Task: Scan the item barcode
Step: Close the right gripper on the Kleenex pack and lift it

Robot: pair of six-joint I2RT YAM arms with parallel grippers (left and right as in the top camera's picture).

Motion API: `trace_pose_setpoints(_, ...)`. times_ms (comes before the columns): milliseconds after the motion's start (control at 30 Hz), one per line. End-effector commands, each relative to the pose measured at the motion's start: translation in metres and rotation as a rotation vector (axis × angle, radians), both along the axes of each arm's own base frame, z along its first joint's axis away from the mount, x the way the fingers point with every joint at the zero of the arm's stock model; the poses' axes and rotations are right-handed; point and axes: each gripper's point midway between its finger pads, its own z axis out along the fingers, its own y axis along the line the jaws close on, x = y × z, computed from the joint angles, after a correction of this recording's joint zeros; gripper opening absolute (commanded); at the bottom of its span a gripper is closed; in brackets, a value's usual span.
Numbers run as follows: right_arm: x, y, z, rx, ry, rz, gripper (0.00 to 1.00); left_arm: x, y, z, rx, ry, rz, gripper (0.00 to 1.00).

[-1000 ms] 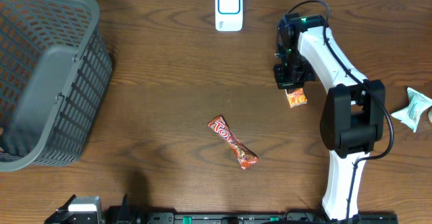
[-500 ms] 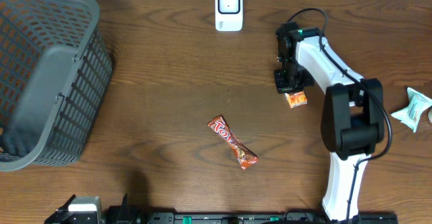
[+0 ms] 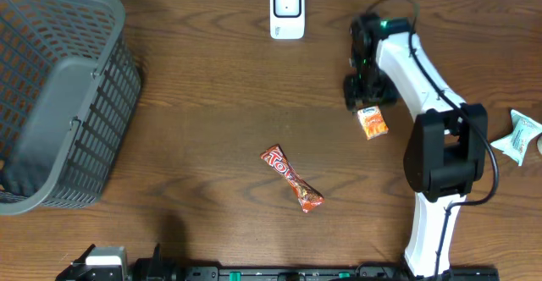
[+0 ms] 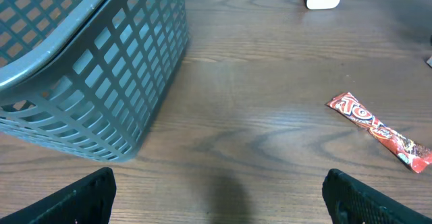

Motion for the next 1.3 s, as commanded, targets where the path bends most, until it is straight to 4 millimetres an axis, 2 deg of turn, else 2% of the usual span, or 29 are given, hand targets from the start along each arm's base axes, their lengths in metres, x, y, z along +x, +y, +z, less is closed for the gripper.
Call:
trace_pose_setpoints(0,0.009,0.006,0.008,0.033,-0.036,-0.017,0.54,-0.002,0.002,0.001,0.018,-0.005,0.008,0.98)
trace_pose_setpoints(100,0.009,-0.017,0.001,-0.082,-0.052,-0.129,0.34,-0.002,0.002,0.001,0.018,-0.005,0.008,0.98)
trace_pose_setpoints(167,0.006,-0.031,-0.003,-0.153,-0.059,-0.231,0.08,-0.002,0.002,0.001,0.018,-0.005,0.008,0.98)
trace_pose_setpoints(200,0.004,-0.036,-0.005,-0.174,-0.061,-0.269,0.01,-0.002,0.002,0.001,0.018,-0.005,0.008,0.98)
trace_pose_setpoints(400,0.017,-0.04,-0.02,-0.171,-0.124,-0.341,0.01,-0.002,0.002,0.001,0.018,-0.005,0.008,0.98)
trace_pose_setpoints(533,0.02,-0.051,-0.025,-0.22,-0.167,-0.409,0.01,-0.002,0.002,0.001,0.018,-0.005,0.008,0.98)
trace_pose_setpoints(700,0.013,-0.066,-0.036,-0.309,-0.184,-0.448,0.01,-0.002,0.002,0.001,0.018,-0.005,0.008,0.98)
trace_pose_setpoints(800,0.009,-0.066,-0.046,-0.303,-0.174,-0.448,0.01,-0.002,0.002,0.001,0.018,-0.005,0.008,0.98)
trace_pose_setpoints(900,0.004,-0.057,-0.053,-0.26,-0.145,-0.425,0.01,-0.002,0.002,0.001,0.018,-0.005,0.008,0.98)
trace_pose_setpoints(1067,0.005,-0.009,-0.063,0.01,-0.066,-0.156,0.01,-0.002,0.002,0.001,0.018,-0.005,0.008,0.98)
trace_pose_setpoints(1167,0.003,0.009,-0.062,0.111,-0.044,-0.004,0.01,-0.002,0.002,0.001,0.018,-0.005,0.008,0.98)
trace_pose_setpoints(1267,0.002,0.009,-0.062,0.112,-0.04,0.016,0.03,-0.002,0.002,0.001,0.018,-0.005,0.008,0.98)
